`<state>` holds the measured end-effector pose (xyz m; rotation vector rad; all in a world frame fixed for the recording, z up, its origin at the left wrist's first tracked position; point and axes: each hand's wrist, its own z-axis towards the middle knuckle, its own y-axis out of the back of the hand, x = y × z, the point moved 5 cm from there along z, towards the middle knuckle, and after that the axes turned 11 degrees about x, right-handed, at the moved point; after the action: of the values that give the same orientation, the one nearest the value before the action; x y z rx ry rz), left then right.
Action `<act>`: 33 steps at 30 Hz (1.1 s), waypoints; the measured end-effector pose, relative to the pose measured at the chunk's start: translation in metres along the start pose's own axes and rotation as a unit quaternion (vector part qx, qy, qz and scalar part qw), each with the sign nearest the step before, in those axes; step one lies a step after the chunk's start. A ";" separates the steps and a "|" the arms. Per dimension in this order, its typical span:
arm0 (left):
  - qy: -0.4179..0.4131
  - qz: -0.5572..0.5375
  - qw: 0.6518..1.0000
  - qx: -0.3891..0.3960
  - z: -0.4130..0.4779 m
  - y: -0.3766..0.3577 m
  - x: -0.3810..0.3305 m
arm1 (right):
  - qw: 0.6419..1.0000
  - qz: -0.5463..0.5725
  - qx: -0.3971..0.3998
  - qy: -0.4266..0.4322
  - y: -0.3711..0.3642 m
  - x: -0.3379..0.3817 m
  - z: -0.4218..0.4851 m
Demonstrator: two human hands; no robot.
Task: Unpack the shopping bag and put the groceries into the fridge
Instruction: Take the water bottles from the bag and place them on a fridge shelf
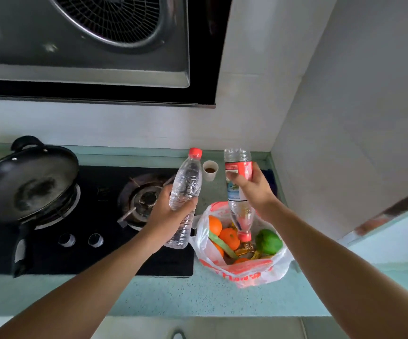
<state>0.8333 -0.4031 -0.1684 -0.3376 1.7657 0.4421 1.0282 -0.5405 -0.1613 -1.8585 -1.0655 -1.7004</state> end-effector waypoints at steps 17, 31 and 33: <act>0.036 0.010 0.937 -0.349 -0.264 0.002 0.059 | 0.931 -0.013 0.363 0.026 -0.182 0.006 -0.118; 0.086 -0.070 0.771 -0.627 -0.611 -0.031 0.140 | 0.759 -0.091 0.641 0.062 -0.392 0.001 -0.405; 0.092 -0.080 0.748 -0.653 -0.669 -0.042 0.152 | 0.731 -0.096 0.672 0.065 -0.420 -0.003 -0.462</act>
<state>0.2408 -0.7509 -0.1842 -1.5393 1.2982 1.5362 0.4087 -0.6166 -0.1651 -0.6478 -1.7403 -0.5926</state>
